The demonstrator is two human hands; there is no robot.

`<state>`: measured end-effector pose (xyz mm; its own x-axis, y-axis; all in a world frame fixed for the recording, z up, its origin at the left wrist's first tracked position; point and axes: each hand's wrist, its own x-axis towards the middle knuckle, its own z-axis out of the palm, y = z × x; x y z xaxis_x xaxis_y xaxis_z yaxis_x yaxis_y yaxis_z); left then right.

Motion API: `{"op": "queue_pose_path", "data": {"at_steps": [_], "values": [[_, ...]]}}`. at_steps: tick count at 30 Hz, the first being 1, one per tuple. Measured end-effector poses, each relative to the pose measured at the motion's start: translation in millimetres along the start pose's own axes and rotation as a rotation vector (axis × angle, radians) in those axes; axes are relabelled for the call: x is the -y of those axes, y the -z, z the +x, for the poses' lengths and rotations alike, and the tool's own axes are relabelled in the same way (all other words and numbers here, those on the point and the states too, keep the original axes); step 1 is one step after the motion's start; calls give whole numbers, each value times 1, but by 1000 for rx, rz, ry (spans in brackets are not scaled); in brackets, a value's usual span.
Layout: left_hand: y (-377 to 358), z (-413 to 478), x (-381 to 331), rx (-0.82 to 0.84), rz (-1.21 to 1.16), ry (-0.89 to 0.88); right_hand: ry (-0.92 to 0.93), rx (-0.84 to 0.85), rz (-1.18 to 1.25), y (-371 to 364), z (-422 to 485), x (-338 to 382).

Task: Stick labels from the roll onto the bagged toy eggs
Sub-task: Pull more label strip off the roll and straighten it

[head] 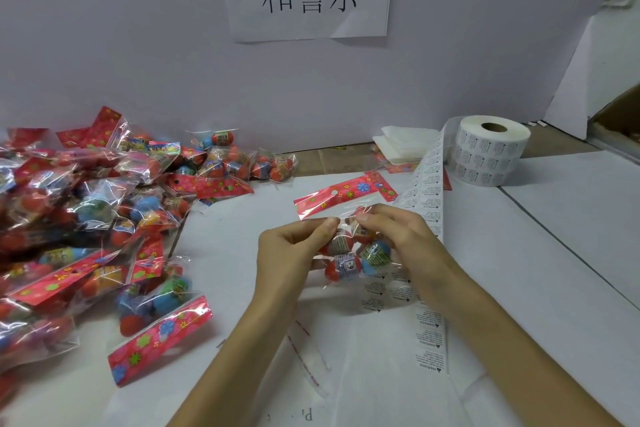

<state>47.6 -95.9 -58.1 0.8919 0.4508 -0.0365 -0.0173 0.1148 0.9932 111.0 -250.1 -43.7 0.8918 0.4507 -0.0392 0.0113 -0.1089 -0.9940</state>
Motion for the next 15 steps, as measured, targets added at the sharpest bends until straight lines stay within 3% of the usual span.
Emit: {"op": "queue_pose_path", "data": {"at_steps": [4,7,9,12,15], "values": [[-3,0,-1,-18,-48,1,9,-122,74,1,1,-1],[-1,1,0,-31,31,-122,29,-242,120,4,3,0],[-2,-1,0,46,58,-180,55,-256,110,4,2,1],[-6,-3,1,149,40,-125,86,-111,189,3,0,2],[-5,-3,3,142,-20,-60,110,57,222,4,-2,5]]}}
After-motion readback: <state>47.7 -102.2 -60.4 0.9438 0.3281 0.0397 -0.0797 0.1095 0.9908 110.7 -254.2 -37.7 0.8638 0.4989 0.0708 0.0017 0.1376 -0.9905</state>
